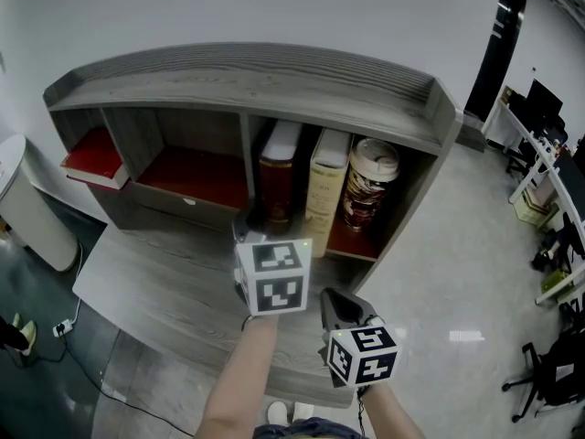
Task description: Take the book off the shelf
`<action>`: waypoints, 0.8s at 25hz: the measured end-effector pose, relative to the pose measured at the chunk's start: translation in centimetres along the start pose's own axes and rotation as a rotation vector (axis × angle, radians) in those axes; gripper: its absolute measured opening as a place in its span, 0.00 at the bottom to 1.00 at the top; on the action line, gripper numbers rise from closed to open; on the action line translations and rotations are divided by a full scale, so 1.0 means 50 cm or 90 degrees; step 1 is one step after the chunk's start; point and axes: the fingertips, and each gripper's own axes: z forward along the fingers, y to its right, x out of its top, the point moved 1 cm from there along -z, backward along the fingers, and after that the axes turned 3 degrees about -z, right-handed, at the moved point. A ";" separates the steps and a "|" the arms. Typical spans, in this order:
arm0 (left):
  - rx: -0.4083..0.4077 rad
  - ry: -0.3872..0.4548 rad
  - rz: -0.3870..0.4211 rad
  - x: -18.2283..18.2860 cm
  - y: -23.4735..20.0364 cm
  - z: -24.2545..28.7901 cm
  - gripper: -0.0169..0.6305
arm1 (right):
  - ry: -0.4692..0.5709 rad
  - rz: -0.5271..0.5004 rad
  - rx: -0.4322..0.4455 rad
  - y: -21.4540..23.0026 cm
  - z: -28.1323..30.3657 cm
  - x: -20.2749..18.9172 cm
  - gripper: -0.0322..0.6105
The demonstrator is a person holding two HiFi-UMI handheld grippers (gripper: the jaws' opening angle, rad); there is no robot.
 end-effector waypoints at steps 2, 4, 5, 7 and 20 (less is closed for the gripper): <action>0.008 0.006 -0.004 0.001 0.000 0.002 0.36 | -0.002 0.002 0.001 -0.001 0.002 -0.001 0.06; 0.009 0.010 -0.005 0.002 -0.001 0.003 0.36 | -0.004 0.004 0.003 -0.001 0.004 -0.003 0.06; 0.008 0.012 -0.005 0.002 -0.001 0.003 0.36 | -0.005 0.004 0.003 -0.001 0.005 -0.003 0.06; 0.005 0.013 -0.006 0.003 -0.002 0.003 0.36 | -0.006 0.005 0.003 -0.001 0.006 -0.003 0.06; -0.023 0.017 -0.016 -0.003 0.003 -0.023 0.36 | 0.000 0.001 0.001 -0.016 -0.006 0.002 0.06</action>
